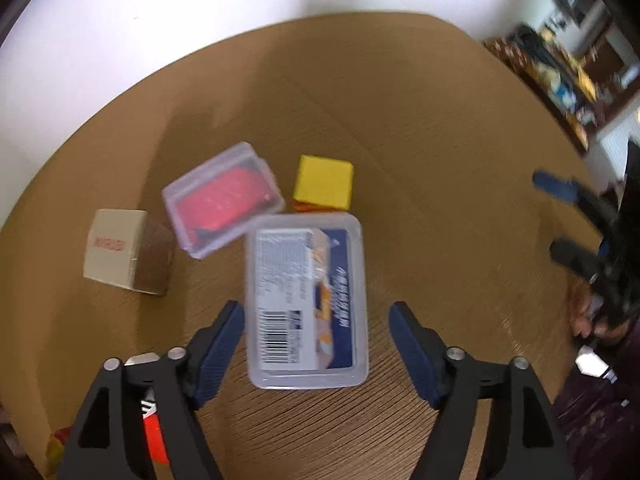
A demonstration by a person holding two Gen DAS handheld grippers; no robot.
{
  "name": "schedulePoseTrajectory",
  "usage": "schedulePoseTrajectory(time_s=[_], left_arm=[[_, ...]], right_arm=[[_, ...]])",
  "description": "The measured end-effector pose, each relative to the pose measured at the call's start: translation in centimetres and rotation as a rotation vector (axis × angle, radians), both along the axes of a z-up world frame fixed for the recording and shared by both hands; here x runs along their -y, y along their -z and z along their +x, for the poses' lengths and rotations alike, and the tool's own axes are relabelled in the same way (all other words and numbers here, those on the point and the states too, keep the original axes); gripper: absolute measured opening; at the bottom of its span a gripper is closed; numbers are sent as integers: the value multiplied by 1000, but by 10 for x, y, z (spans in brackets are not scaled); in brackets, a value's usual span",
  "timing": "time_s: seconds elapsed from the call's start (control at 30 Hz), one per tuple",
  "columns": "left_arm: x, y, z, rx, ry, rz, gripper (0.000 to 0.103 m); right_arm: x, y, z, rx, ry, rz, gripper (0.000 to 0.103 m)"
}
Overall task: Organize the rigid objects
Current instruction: 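Grasp the clear barcode plastic box with the left gripper, then lift the plastic box with the left gripper while the right gripper grasps the yellow cube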
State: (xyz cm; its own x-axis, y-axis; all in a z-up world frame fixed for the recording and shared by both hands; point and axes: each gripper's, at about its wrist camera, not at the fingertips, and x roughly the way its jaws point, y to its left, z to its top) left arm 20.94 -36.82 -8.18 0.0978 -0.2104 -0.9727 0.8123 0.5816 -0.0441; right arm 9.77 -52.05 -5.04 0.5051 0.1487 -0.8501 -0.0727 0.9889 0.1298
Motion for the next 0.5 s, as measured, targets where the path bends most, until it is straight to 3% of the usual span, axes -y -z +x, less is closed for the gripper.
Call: schedulePoseTrajectory(time_s=[0.17, 0.3, 0.33, 0.5], left_arm=[[12, 20, 1, 18, 1, 80, 78], [5, 17, 6, 23, -46, 9, 75], [2, 15, 6, 33, -56, -9, 63], [-13, 13, 5, 103, -136, -12, 63]], right_arm=[[0, 2, 0, -13, 2, 2, 101], [0, 3, 1, -20, 4, 2, 102], [0, 3, 1, -20, 4, 3, 102], [0, 5, 1, -25, 7, 3, 102]])
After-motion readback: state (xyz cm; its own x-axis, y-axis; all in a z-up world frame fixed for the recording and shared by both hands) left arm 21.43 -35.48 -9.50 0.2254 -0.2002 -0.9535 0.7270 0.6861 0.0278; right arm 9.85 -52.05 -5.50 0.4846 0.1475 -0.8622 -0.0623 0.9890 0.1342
